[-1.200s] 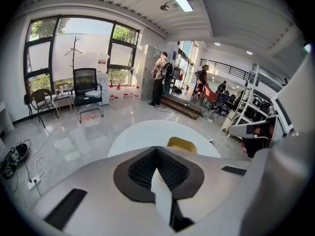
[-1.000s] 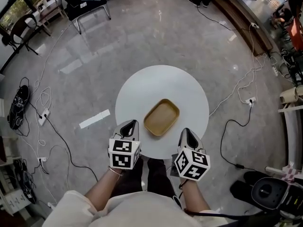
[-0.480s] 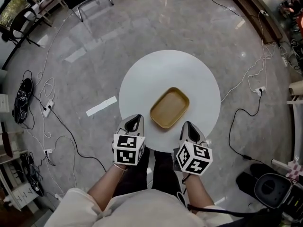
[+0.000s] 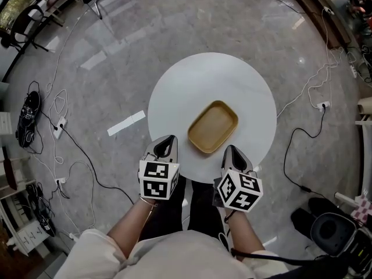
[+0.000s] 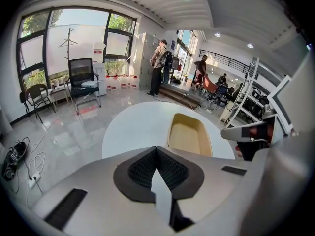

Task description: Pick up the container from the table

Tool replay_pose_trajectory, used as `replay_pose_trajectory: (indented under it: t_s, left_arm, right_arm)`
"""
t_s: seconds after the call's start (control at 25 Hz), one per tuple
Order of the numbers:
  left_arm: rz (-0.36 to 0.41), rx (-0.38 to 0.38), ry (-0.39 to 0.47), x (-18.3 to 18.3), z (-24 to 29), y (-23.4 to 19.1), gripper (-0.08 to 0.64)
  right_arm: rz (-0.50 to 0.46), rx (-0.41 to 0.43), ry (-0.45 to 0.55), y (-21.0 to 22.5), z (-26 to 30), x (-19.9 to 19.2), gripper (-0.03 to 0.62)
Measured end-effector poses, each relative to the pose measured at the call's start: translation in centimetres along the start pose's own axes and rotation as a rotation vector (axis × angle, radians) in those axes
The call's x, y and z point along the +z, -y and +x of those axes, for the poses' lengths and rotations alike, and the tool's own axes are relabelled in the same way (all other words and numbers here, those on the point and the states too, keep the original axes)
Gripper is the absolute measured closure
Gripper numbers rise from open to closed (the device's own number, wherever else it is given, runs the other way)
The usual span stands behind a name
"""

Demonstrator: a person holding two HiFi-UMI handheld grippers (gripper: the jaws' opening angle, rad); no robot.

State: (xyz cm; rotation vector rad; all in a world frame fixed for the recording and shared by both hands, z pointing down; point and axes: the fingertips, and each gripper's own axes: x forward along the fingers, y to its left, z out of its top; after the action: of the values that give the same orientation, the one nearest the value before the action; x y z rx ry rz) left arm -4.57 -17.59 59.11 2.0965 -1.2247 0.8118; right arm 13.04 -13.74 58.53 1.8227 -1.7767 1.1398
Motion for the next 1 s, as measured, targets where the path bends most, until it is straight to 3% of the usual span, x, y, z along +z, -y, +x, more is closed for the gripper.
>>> replay_pose_trajectory:
  t_s: [0.56, 0.76, 1.0]
  left_arm:
    - [-0.018, 0.002, -0.015, -1.8, -0.2, -1.1, 0.545]
    - [-0.030, 0.008, -0.016, -2.1, 0.0, -1.4, 0.545]
    - [-0.042, 0.016, -0.016, -2.2, -0.1, -2.2, 0.545]
  right_arm:
    - [0.027, 0.019, 0.000, -1.1, 0.7, -0.9, 0.563]
    - [0.040, 0.007, -0.012, -0.8, 1.0, -1.2, 0.495]
    - [0.052, -0.004, -0.021, -1.0, 1.2, -1.5, 0.495]
